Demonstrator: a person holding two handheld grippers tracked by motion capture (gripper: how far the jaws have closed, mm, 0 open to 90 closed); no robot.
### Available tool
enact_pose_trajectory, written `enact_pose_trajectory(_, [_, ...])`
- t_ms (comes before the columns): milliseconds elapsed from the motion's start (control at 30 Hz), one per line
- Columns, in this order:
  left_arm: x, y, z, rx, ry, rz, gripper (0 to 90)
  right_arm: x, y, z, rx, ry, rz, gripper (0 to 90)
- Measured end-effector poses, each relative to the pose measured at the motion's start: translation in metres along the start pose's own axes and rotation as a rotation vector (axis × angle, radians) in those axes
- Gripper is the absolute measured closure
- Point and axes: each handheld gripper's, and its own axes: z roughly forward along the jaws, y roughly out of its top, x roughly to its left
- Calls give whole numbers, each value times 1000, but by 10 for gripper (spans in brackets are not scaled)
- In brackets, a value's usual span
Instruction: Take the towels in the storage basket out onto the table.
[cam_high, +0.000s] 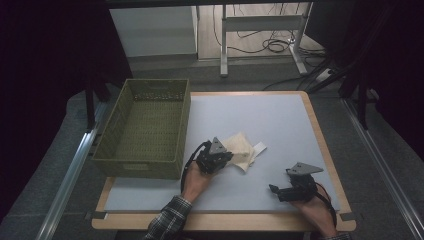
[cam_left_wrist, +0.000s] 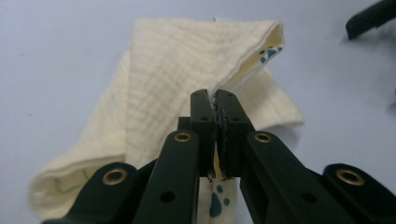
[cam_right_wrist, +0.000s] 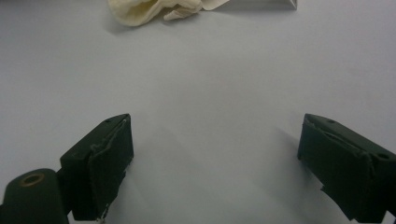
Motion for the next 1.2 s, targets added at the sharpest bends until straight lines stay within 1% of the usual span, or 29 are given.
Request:
enact_pose_trajectory(33, [2,2,-2,-6,6,-1,866,-1,1,0,1,6,10,123])
enact_pose_trajectory(67, [3,3,-4,-9,9,-3,866,-1,3,0,-4,20,20,155])
enact_pose_trajectory(100, [5,4,-7,-17,14,-7,867,-2,6,1,-15,72,45,191])
enact_pose_trajectory(133, [7,5,-9,-25,20,-13,867,-2,6,1,-15,72,45,191])
enact_pose_trajectory(167, [9,7,-10,-32,23,-22,867,-2,8,1,-20,90,55,211])
enact_pose_trajectory(267, [16,11,-15,-48,36,-43,867,4,17,5,-41,114,48,328])
enact_pose_trajectory(300, [17,12,-16,-54,41,-49,867,6,22,7,-50,130,44,374])
enact_pose_trajectory(367, [20,15,-17,-56,50,-54,867,9,30,10,-66,154,41,413])
enact_pose_trajectory(400, [21,16,-17,-56,55,-54,867,11,37,14,-79,175,40,426])
enact_pose_trajectory(433, [21,17,-17,-57,61,-54,867,13,41,17,-86,186,40,428])
enact_pose_trajectory(500, [24,19,-17,-56,75,-54,867,19,51,27,-89,198,28,427])
enact_pose_trajectory(533, [24,19,-16,-53,80,-55,867,24,57,34,-79,198,26,426])
enact_pose_trajectory(567, [26,19,-16,-53,85,-59,867,26,60,40,-76,192,15,420])
enact_pose_trajectory(600, [27,19,-15,-53,90,-65,867,29,63,47,-64,182,14,416])
enact_pose_trajectory(667, [29,18,-13,-57,101,-80,867,32,68,61,-38,147,4,423])
enact_pose_trajectory(700, [30,16,-13,-60,106,-84,867,34,71,71,-23,105,-3,517])
enact_pose_trajectory(767, [30,14,-11,-59,110,-89,867,36,72,74,-23,73,-16,674])
enact_pose_trajectory(833, [31,12,-10,-64,117,-97,867,36,74,74,-17,56,-20,791])
enact_pose_trajectory(867, [31,12,-10,-68,120,-99,867,35,75,72,-24,55,-22,832])
enact_pose_trajectory(900, [31,12,-10,-75,122,-98,867,34,75,69,-30,49,-26,845])
enact_pose_trajectory(967, [31,13,-13,-81,130,-95,866,29,74,59,-44,32,-28,851])
enact_pose_trajectory(1033, [31,15,-15,-88,132,-94,866,18,71,43,-58,16,-14,851])
enact_pose_trajectory(1067, [30,16,-16,-94,136,-93,865,18,71,43,-58,16,-14,851])
enact_pose_trajectory(1133, [29,18,-19,-105,139,-93,865,8,67,28,-74,9,11,851])
enact_pose_trajectory(1167, [28,19,-20,-110,140,-94,865,0,64,16,-85,1,24,851])
enact_pose_trajectory(1200, [28,20,-21,-116,141,-96,865,-5,62,9,-92,-9,26,851])
